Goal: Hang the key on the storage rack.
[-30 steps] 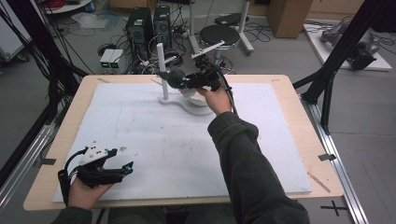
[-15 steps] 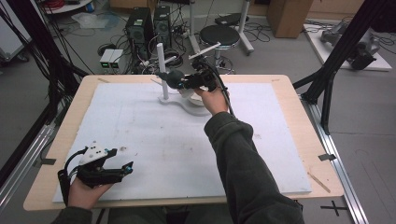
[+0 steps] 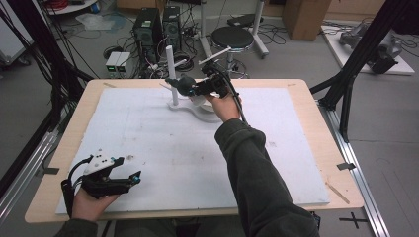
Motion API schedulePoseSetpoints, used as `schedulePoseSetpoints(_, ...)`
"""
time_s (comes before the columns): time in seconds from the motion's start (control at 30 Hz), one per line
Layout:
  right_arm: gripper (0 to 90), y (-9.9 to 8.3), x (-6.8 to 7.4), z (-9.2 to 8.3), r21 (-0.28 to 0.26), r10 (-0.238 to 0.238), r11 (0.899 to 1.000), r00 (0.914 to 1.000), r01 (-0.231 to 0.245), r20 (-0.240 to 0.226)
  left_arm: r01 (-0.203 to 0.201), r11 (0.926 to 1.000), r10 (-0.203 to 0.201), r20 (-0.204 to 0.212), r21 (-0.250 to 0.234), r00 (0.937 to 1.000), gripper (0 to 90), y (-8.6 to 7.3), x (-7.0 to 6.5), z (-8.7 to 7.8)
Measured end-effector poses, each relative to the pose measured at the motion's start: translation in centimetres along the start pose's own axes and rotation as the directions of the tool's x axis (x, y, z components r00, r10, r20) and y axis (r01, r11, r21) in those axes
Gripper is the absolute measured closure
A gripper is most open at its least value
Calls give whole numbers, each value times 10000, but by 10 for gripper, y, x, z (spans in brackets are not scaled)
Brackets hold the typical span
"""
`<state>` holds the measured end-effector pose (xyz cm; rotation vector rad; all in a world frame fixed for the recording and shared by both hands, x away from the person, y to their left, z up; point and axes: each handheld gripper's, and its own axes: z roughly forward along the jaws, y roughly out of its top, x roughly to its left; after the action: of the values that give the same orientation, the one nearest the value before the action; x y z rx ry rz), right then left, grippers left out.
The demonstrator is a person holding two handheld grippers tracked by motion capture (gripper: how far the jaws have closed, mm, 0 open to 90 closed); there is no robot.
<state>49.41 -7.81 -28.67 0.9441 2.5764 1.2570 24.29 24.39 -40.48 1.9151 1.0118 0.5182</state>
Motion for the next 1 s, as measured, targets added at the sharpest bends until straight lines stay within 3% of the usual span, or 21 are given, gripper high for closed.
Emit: schedulePoseSetpoints(1.0,525,-4,1,16,779,299,9965,9993,-315,220,-20,10000,20,10,18,10000,220,0,0,0)
